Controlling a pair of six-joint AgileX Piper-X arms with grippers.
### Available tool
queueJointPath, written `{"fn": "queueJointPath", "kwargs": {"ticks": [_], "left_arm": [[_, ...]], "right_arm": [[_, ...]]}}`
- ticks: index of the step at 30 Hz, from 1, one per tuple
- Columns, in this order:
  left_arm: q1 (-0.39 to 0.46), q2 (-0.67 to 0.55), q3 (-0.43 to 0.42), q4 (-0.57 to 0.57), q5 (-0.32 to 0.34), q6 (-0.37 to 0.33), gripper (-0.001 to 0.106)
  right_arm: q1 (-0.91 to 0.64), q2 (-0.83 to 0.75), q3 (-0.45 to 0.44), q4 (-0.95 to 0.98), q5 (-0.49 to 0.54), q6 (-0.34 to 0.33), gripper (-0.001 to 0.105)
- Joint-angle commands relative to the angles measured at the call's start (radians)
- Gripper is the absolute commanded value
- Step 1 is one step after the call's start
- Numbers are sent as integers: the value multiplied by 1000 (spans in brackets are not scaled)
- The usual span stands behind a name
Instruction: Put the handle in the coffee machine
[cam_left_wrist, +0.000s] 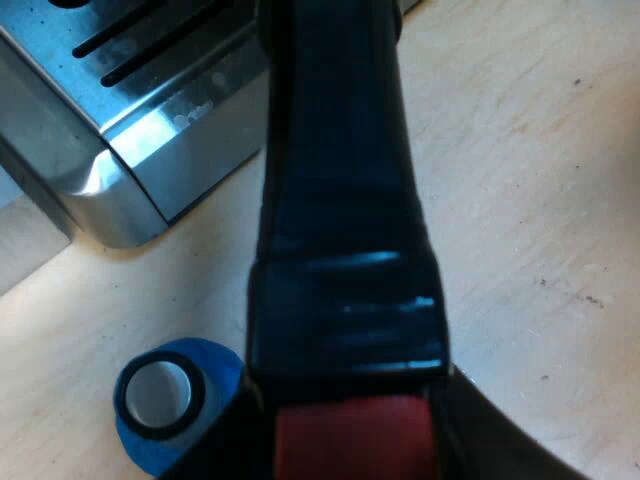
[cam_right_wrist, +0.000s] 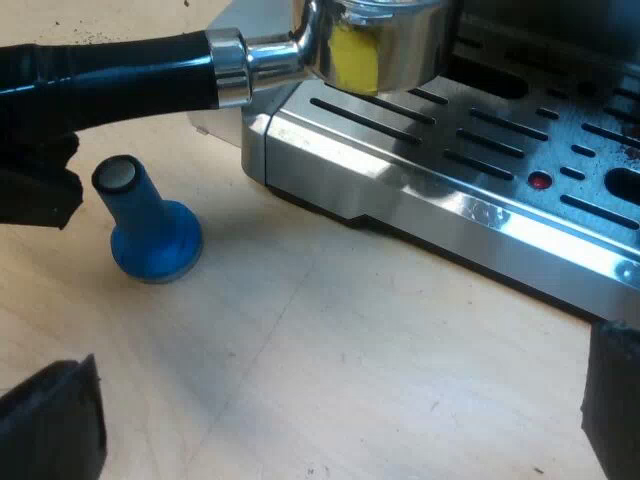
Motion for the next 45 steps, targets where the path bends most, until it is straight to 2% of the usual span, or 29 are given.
{"fn": "queueJointPath", "kwargs": {"ticks": [1,9,14,23,30,33,38,41,43,45], "left_arm": [[-4,-12,-19,-37,27,7,0],[-4,-12,-19,-37,27,7,0],[-4,-12,-19,-37,30,7,0],[-4,-12,-19,-37,30,7,0],[-4,-12,-19,-37,13,7,0],[-4,-12,-19,-55,-4,43,0],[-4,-10,0,-124,0,188,0],[6,-10,14,-150,15,188,0],[30,-10,24,-164,79,188,0],[41,-10,25,-166,99,188,0]], "right_arm": [[1,-1,0,-19,15,0,98],[1,-1,0,-105,23,0,98],[1,53,3,-160,110,0,98],[1,180,3,-319,217,0,98],[1,215,9,-391,276,0,98],[1,215,9,-392,295,0,98],[-8,236,11,-447,321,0,98],[-20,246,11,-456,321,-2,98],[-23,260,11,-470,323,-1,98],[-22,271,11,-494,322,-1,98]]}}
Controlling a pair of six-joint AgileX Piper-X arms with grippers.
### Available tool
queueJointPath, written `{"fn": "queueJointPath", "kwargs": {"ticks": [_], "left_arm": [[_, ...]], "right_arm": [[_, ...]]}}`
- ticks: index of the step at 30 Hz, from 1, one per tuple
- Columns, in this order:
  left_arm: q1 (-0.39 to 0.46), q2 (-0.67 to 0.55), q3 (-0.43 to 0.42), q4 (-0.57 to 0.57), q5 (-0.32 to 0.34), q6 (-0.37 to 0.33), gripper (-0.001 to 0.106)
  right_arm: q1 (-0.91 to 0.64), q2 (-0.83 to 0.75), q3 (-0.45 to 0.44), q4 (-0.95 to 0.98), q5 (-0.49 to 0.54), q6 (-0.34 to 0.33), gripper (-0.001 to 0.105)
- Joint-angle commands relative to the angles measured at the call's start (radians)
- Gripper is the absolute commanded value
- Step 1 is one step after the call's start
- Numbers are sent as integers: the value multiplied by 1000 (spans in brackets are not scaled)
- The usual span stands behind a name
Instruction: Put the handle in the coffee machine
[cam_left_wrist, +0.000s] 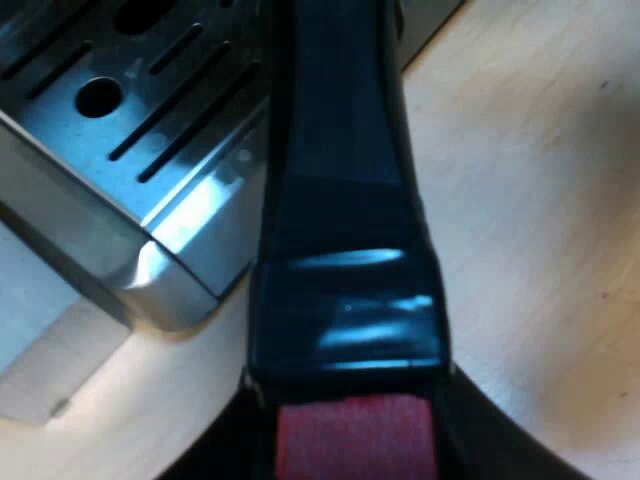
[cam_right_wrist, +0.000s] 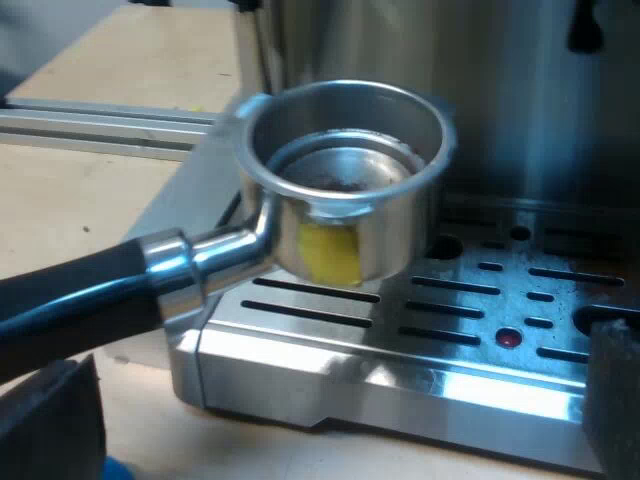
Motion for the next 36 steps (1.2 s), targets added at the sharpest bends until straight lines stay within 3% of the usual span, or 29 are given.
{"fn": "queueJointPath", "kwargs": {"ticks": [1,5,8,13,25,35,36], "left_arm": [[11,-10,-10,-53,56,6,0],[15,0,-10,-71,69,9,0],[38,57,-10,-72,100,-1,0],[98,103,-10,-98,107,27,0],[189,192,-17,-87,203,165,0],[239,302,-83,-79,240,254,0],[239,328,-100,-68,251,299,0]], "right_arm": [[-4,15,2,-41,11,-7,98],[-4,33,2,-92,33,-17,98],[-4,50,2,-134,48,-87,98],[-8,67,2,-151,60,-94,98],[-27,128,4,-248,60,-134,98],[-53,185,4,-340,60,-141,98],[-60,198,4,-374,60,-153,98]]}}
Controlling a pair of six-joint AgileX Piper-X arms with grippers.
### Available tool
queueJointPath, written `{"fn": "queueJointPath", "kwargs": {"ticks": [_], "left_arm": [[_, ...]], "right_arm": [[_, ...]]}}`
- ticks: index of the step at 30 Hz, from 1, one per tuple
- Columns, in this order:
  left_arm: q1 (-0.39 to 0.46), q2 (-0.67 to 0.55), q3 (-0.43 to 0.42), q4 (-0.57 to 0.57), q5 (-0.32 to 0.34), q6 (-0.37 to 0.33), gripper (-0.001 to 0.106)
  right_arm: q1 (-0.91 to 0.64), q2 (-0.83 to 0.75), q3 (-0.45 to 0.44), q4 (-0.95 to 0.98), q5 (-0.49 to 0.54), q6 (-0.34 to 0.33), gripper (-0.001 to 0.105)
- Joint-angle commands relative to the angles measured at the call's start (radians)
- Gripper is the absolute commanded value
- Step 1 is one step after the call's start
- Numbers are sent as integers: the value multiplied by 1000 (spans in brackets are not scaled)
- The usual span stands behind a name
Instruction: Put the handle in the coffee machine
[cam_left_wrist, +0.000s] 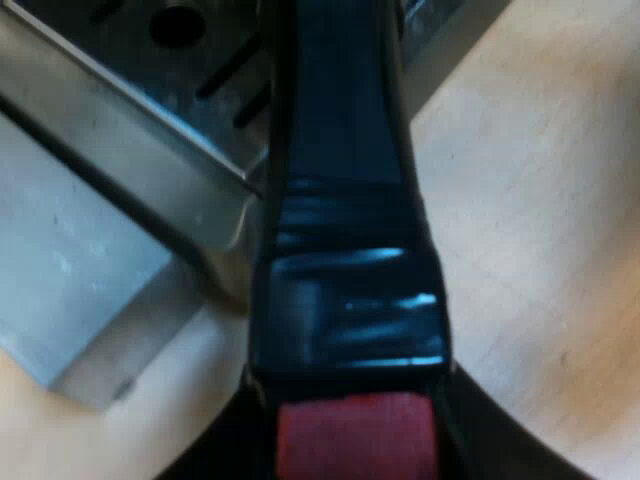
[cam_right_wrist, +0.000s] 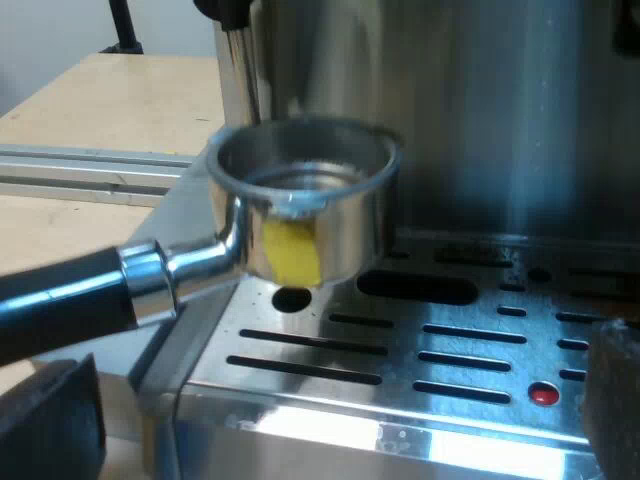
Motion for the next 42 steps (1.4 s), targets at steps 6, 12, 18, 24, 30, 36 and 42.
{"fn": "queueJointPath", "kwargs": {"ticks": [6,12,18,24,30,36,42], "left_arm": [[1,78,-76,-18,78,102,0],[1,143,-114,-18,97,136,0],[1,192,-157,-18,124,145,0],[1,263,-198,-18,131,179,0],[1,273,-205,-21,131,182,0],[1,273,-233,-18,146,183,0],[1,273,-260,-20,161,174,0]], "right_arm": [[-29,40,2,-137,10,-80,98],[-44,47,2,-162,10,-107,98],[-60,47,2,-172,4,-110,98],[-93,69,2,-263,-33,-177,98],[-95,89,2,-341,-37,-236,98],[-95,94,2,-388,-34,-287,98],[-95,94,2,-417,-34,-319,98]]}}
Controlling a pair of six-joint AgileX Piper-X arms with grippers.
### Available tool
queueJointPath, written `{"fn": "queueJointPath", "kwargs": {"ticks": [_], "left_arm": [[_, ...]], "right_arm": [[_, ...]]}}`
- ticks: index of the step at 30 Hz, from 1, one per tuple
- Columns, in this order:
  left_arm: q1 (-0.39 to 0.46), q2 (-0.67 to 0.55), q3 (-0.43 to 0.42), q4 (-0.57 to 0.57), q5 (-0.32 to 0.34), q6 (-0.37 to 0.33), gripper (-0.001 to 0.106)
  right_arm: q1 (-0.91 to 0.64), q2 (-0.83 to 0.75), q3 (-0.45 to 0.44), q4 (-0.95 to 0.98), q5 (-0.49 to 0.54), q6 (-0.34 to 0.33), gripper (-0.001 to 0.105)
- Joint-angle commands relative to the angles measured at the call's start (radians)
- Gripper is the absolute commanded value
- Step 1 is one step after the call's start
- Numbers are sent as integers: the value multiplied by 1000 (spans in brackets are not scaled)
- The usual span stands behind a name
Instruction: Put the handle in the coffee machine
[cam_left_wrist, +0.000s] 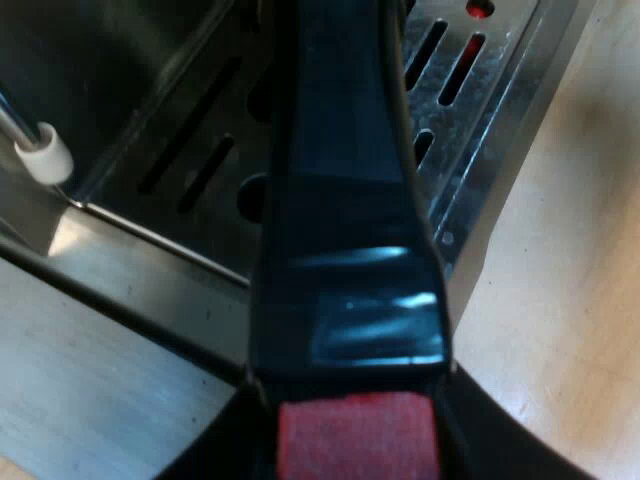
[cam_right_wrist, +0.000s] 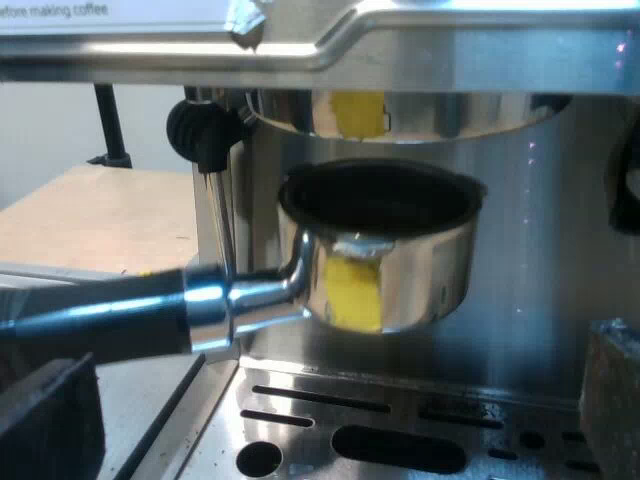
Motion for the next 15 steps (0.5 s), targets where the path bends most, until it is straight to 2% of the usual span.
{"fn": "queueJointPath", "kwargs": {"ticks": [1,5,15], "left_arm": [[0,-10,-34,-20,75,-4,0],[0,-10,-34,-20,75,-9,0],[0,-10,-56,-20,81,-9,0]], "right_arm": [[-5,-2,-1,-33,-2,-26,98],[-5,-2,-1,-86,-2,-72,98],[-5,-2,-1,-96,-2,-75,98]]}}
